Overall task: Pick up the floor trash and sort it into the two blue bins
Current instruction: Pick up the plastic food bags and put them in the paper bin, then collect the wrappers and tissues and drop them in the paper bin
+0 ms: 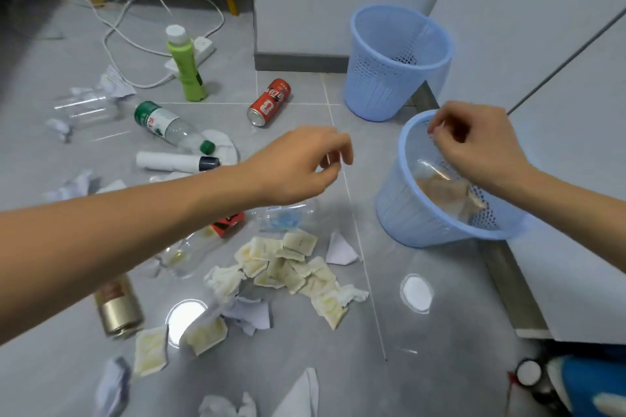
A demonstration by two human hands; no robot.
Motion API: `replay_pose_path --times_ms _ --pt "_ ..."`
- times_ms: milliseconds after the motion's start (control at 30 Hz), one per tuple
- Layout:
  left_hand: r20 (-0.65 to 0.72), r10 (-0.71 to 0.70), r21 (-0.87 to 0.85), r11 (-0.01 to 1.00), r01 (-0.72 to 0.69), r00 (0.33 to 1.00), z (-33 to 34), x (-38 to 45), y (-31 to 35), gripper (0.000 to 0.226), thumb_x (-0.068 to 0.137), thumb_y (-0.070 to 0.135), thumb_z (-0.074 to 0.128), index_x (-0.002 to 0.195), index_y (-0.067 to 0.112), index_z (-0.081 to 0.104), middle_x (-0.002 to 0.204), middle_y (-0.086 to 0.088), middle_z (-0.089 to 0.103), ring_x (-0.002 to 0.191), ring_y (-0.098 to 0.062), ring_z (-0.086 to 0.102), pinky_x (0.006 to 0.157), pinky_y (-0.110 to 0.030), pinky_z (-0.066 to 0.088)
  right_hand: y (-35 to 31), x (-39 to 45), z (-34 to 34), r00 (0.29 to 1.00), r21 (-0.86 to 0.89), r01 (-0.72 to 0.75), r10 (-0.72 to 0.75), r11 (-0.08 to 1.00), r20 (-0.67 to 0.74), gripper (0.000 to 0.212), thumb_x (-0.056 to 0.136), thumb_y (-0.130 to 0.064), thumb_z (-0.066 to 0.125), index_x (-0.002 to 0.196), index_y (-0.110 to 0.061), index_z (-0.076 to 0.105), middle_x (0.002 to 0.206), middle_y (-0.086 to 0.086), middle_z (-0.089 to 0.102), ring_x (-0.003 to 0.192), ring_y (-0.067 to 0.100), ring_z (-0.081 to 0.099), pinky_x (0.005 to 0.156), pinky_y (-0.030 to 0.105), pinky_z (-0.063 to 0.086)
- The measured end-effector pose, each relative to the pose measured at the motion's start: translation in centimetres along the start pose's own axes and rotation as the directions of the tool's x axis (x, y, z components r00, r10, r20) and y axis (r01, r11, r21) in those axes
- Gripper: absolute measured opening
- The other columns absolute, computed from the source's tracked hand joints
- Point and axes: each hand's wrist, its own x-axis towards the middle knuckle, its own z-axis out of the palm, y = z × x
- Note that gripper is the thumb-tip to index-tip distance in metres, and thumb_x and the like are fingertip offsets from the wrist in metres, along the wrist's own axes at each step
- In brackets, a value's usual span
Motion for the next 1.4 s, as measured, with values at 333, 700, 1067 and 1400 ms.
replay_pose_path --times_ms 333,700,1067,1400 --pt "0.397 -0.270 0.174 0.961 0.217 0.877 7.5 -10.7 -5.2 0.024 0.094 0.036 0.054 0.116 0.028 0.062 0.106 0.006 0.064 0.097 -0.015 0.060 0.081 -0.036 0.052 -4.2 -15.8 13.0 0.590 -0.145 0.298 -0.062 0.944 0.805 0.046 0.085 -0.034 0.062 0.129 -0.030 0.047 0.121 -0.005 0.048 0.110 0.020 0.051 0.079 0.039 0.051" --pt "0.458 -0.204 0.268 0.960 0.084 0.866 14.0 -11.1 -7.0 0.055 0.090 0.050 0.060 0.142 0.040 0.044 0.128 0.002 0.045 0.117 -0.021 0.047 0.084 -0.040 0.051 -0.3 -18.1 17.7 0.644 -0.177 0.225 -0.010 0.958 0.765 0.033 0.081 -0.009 0.066 0.111 -0.016 0.055 0.111 0.006 0.052 0.095 0.034 0.059 0.066 0.036 0.039" --pt "0.490 -0.158 0.399 0.915 -0.060 0.857 16.4 -10.3 -6.5 0.037 0.092 0.033 0.056 0.128 0.027 0.047 0.126 -0.007 0.040 0.113 -0.027 0.042 0.073 -0.041 0.049 -0.6 -12.1 18.6 0.763 -0.190 0.000 0.123 0.982 0.635 0.083 0.079 -0.015 0.076 0.145 -0.037 0.030 0.135 0.005 0.031 0.087 0.039 0.063 0.079 0.045 0.055" --pt "0.344 -0.050 0.094 0.995 0.018 0.938 11.9 -9.1 -6.6 0.011 0.097 0.037 0.050 0.105 0.031 0.053 0.097 0.011 0.050 0.084 -0.011 0.053 0.067 -0.032 0.044 -0.6 -11.5 16.7 0.747 -0.166 0.111 0.028 0.980 0.665 0.041 0.083 -0.023 0.075 0.114 -0.025 0.049 0.106 0.004 0.050 0.090 0.034 0.060 0.073 0.040 0.048"
